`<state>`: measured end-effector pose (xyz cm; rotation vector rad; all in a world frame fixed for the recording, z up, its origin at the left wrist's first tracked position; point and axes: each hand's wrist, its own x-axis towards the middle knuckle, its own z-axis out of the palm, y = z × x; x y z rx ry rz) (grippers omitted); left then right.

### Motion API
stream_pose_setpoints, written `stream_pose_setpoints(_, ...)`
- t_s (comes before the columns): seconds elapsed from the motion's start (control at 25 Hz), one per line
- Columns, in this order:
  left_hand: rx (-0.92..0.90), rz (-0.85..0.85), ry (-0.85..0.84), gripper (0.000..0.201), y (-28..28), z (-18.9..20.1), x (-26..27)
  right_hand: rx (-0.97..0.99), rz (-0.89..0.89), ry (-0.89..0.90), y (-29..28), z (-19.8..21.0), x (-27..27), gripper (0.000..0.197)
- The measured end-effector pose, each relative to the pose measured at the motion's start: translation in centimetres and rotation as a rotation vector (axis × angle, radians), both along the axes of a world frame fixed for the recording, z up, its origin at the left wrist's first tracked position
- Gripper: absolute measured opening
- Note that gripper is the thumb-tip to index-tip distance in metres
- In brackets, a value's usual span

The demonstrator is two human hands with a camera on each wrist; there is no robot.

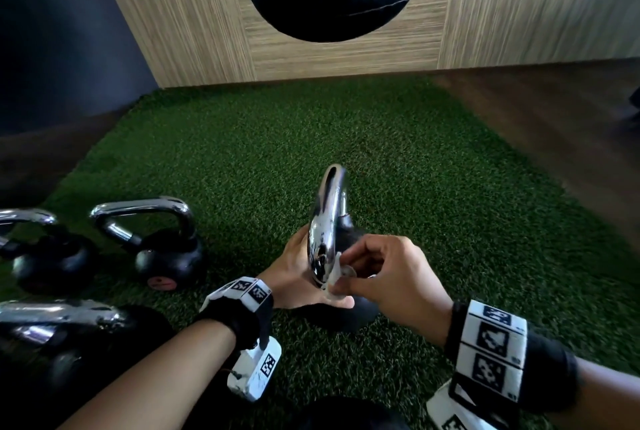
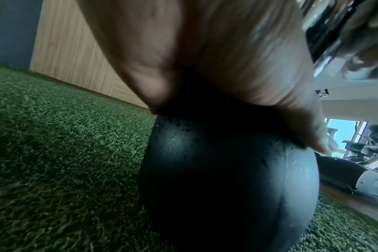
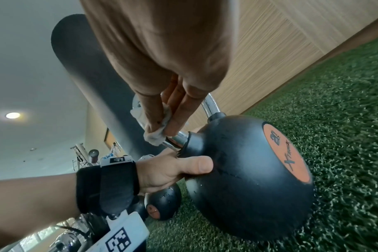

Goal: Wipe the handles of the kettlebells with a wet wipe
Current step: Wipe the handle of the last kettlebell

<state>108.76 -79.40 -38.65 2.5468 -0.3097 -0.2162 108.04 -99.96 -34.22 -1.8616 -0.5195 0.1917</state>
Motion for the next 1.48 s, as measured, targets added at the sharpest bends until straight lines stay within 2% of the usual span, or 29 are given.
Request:
stream_pose_setpoints(0.08, 0.037, -0.029, -0.009, 0.081, -0.1, -0.2, 0.2, 0.000, -0.029, -0.008, 0.2, -0.7, 0.4, 0.030)
stream_pose_setpoints(0.12, 0.007, -0.007, -0.011, 0.083, 0.0, -0.3, 0.2, -0.010, -0.043, -0.016, 0.3, -1.0, 0.5, 0.029)
stream_pose_setpoints(0.2, -0.060, 0.067, -0.014, 0.104, 0.2, -0.5, 0.2, -0.049, -0.066, -0.050, 0.5, -1.6, 0.3, 0.027)
stream_pose_setpoints(0.28, -0.082, 0.094, -0.025, 0.113, 0.2, -0.5, 0.3, -0.097, -0.043, -0.089, 0.2, -1.7, 0.4, 0.026)
stream_pose_setpoints(0.4, -0.105, 0.069, -0.029, 0.103, 0.2, -0.5, 0.4, -0.185, 0.068, -0.114, -0.4, -0.5, 2.4, 0.023)
stream_pose_setpoints(0.52, -0.047, -0.017, -0.081, 0.087, 0.4, -1.2, 0.8, -0.321, 0.255, -0.266, 0.1, 0.9, 4.8, 0.012)
stream_pose_setpoints(0.64, -0.131, -0.012, -0.083, 0.098, 0.5, -1.4, 0.7, -0.419, 0.436, -0.370, 1.2, 1.0, 5.2, 0.013)
stream_pose_setpoints(0.8, -0.245, 0.082, -0.008, 0.105, 0.8, -2.0, 0.9, -0.297, 0.536, -0.195, 0.9, 1.8, 6.4, 0.017)
stream_pose_setpoints(1.0, -0.117, 0.050, -0.066, 0.108, 1.1, -2.7, 1.1, -0.344, 0.600, -0.161, 1.8, 2.4, 6.9, 0.016)
stream_pose_setpoints(1.12, -0.243, 0.113, -0.035, 0.113, 1.0, -3.0, 1.2, -0.119, 0.614, 0.119, 1.7, 1.8, 7.2, 0.015)
stream_pose_setpoints(1.28, -0.232, 0.120, -0.043, 0.129, 1.3, -3.5, 1.5, 0.472, 0.489, 0.675, 1.9, 0.2, 6.8, 0.030)
stream_pose_setpoints(1.36, -0.237, 0.107, -0.109, 0.130, 1.3, -3.6, 1.9, 0.684, 0.408, 0.788, 2.3, -0.7, 6.5, 0.028)
stream_pose_setpoints(1.44, -0.238, 0.096, -0.139, 0.130, 1.1, -3.5, 1.9, 0.756, 0.409, 0.814, 2.7, -0.9, 6.3, 0.025)
stream_pose_setpoints(1.48, -0.239, 0.083, -0.145, 0.123, 1.1, -3.5, 1.9, 0.769, 0.409, 0.815, 2.8, -0.9, 6.3, 0.024)
